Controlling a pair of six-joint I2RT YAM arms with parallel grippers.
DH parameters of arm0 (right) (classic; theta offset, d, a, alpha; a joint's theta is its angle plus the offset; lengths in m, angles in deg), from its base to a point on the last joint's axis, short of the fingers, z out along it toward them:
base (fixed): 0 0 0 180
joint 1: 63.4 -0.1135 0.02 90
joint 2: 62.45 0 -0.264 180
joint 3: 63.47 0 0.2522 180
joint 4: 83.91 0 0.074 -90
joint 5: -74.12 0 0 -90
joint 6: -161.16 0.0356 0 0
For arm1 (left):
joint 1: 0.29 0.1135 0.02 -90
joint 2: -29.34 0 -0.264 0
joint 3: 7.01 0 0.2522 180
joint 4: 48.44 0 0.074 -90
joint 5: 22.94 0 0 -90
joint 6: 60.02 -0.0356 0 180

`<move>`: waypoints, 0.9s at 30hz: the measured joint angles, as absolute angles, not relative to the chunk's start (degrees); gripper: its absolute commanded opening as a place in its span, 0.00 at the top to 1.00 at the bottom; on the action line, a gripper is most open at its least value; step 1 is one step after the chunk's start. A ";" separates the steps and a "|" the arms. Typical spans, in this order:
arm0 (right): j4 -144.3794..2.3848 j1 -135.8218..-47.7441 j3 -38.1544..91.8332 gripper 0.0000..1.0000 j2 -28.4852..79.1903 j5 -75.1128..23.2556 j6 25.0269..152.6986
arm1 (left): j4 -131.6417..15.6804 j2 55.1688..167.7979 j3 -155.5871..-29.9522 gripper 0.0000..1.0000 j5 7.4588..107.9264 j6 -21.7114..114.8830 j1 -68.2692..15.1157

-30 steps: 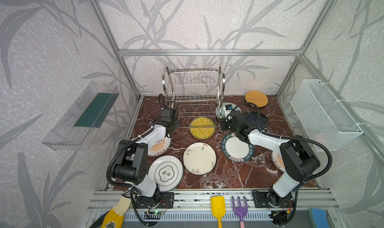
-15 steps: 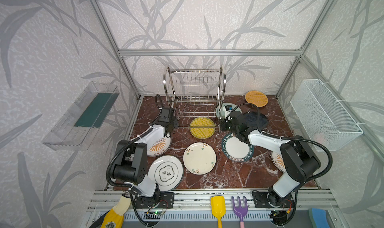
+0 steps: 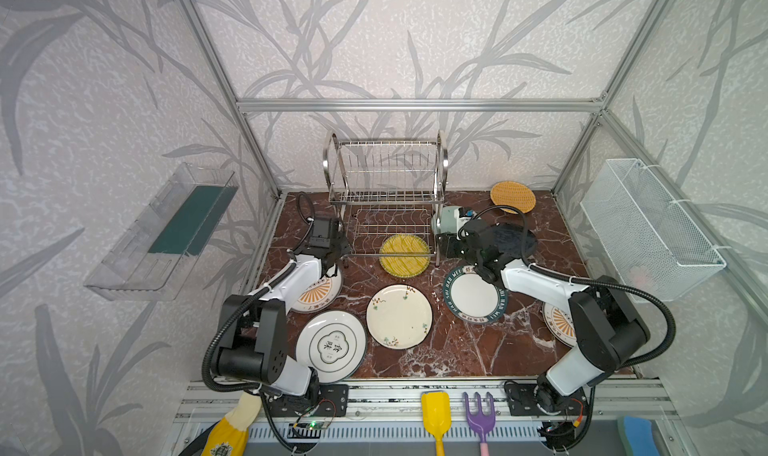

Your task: Load the plates into the dish rack

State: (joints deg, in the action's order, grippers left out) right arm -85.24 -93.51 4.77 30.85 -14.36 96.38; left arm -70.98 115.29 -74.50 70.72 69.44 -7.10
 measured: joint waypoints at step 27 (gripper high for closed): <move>-83.53 -93.51 3.34 0.05 25.43 -12.78 94.85 | -71.65 104.30 -68.67 0.01 68.30 70.67 -5.57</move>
State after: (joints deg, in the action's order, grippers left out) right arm -83.53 -93.51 3.34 25.43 -12.78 94.85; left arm -71.65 104.30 -68.67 68.30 70.67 -5.57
